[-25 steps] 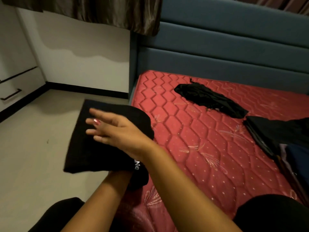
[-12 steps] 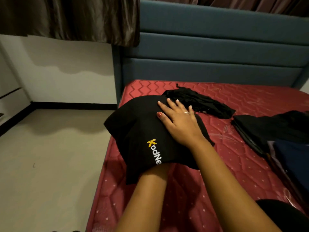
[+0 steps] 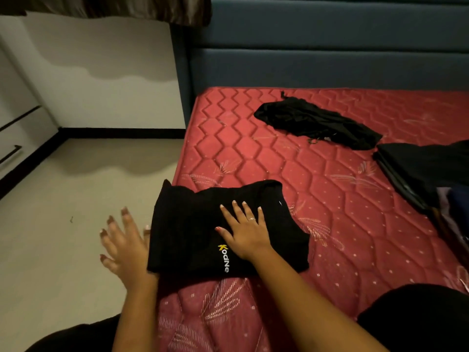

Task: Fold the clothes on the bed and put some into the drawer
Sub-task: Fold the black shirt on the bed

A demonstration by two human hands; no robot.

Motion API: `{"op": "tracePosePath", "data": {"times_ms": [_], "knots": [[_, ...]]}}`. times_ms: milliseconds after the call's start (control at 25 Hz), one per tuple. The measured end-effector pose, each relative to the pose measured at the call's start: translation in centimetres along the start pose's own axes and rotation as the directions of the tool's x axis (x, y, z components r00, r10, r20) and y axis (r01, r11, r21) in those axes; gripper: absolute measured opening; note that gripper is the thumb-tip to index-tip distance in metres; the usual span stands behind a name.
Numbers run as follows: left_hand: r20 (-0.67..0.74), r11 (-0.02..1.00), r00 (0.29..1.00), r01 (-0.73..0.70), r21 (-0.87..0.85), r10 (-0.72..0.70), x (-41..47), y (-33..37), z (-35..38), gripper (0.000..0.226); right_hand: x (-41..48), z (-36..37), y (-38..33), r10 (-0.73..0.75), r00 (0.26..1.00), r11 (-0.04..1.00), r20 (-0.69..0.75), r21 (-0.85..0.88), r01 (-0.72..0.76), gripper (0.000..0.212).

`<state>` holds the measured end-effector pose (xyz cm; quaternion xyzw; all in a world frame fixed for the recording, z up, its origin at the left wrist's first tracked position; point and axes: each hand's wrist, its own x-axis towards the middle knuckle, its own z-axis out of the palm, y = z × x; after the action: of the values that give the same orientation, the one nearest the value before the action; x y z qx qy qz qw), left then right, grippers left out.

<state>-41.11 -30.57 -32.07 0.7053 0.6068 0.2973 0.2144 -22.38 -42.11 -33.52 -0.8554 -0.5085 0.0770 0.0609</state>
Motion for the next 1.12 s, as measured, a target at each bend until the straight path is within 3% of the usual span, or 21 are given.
{"op": "tracePosePath", "data": {"times_ms": [80, 120, 200, 280, 360, 480, 600, 760, 840, 960, 1120], "knots": [[0.009, 0.964, 0.988, 0.151, -0.221, -0.152, 1.4, -0.3, -0.8, 0.055, 0.5, 0.1, -1.0, -0.033, 0.999, 0.999, 0.011, 0.030, 0.032, 0.090], [0.062, 0.956, 0.988, 0.152, -0.250, -0.141, 2.1, -0.3, -0.9, 0.053, 1.0, -0.4, -2.0, -0.052, 0.998, 0.998, 0.021, 0.042, 0.052, 0.088], [0.214, 0.986, 0.976, 0.000, -0.166, 0.035, 2.1, 0.8, 0.2, 0.051, 1.5, 0.2, -5.0, -0.106, 0.994, 0.994, 0.037, 0.036, 0.105, 0.076], [0.361, 0.986, 0.917, -0.157, -0.063, 0.169, 0.3, 2.1, 2.3, 0.050, 1.9, 1.5, -7.8, -0.206, 0.975, 0.975, 0.089, -0.065, 0.212, 0.069], [0.452, 0.983, 0.880, -0.181, 0.037, 0.146, -1.2, 2.4, 3.6, 0.050, 2.5, 2.1, -8.9, -0.305, 0.944, 0.924, 0.124, -0.202, 0.325, 0.074], [0.457, 0.973, 0.885, -0.173, 0.149, 0.088, -1.0, 1.7, 3.8, 0.055, 3.5, 1.6, -6.7, -0.378, 0.923, 0.914, 0.065, -0.133, 0.384, 0.060], [0.474, 0.932, 0.879, -0.220, 0.289, 0.061, -0.6, 0.9, 3.8, 0.062, 3.8, 0.5, -0.9, -0.203, 0.978, 0.977, -0.053, -0.070, 0.199, 0.066], [0.468, 0.952, 0.880, -0.076, 0.297, -0.076, -0.2, 0.9, 3.6, 0.067, 3.3, -1.0, 8.1, 0.184, 0.983, 0.981, -0.015, -0.062, -0.184, 0.058], [0.468, 0.983, 0.876, 0.036, 0.178, -0.117, 0.4, 0.2, 3.3, 0.066, 2.5, -1.4, 11.1, 0.315, 0.949, 0.949, 0.027, -0.024, -0.314, 0.058], [0.416, 0.982, 0.906, 0.142, -0.128, -0.077, 0.7, -0.4, 2.5, 0.057, 1.2, -1.8, 12.7, 0.374, 0.927, 0.926, 0.019, 0.058, -0.374, 0.058], [0.352, 0.972, 0.934, 0.134, -0.191, -0.060, 0.7, 0.1, 1.2, 0.048, 0.2, -2.5, 10.7, 0.499, 0.861, 0.821, -0.095, 0.369, -0.435, 0.058]]}}
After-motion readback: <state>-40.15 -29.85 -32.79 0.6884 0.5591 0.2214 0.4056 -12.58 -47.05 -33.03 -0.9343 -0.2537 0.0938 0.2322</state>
